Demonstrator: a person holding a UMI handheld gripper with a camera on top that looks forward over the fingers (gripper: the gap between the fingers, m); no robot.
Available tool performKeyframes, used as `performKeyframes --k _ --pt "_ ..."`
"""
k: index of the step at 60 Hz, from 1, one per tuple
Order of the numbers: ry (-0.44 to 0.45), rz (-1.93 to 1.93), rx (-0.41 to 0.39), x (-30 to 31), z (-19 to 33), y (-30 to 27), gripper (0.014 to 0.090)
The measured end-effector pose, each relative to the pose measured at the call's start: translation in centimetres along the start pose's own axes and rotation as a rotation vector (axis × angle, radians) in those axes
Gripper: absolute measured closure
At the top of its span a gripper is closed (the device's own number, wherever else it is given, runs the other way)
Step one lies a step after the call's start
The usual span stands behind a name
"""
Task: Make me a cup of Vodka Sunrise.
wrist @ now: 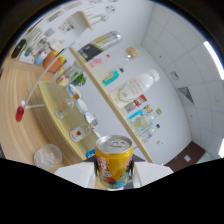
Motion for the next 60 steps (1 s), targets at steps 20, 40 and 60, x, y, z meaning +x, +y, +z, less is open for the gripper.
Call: performKeyframes --k 20,40,60 --pt "0.020 0.764 0.101 6.8 -1.0 7.3 0.0533" --pt "-0.116 0.975 -0.082 -1.6 4.0 20.2 0.0533" --pt "-0.232 0.955 -0.205 -8.4 6.1 25.3 0.0532"
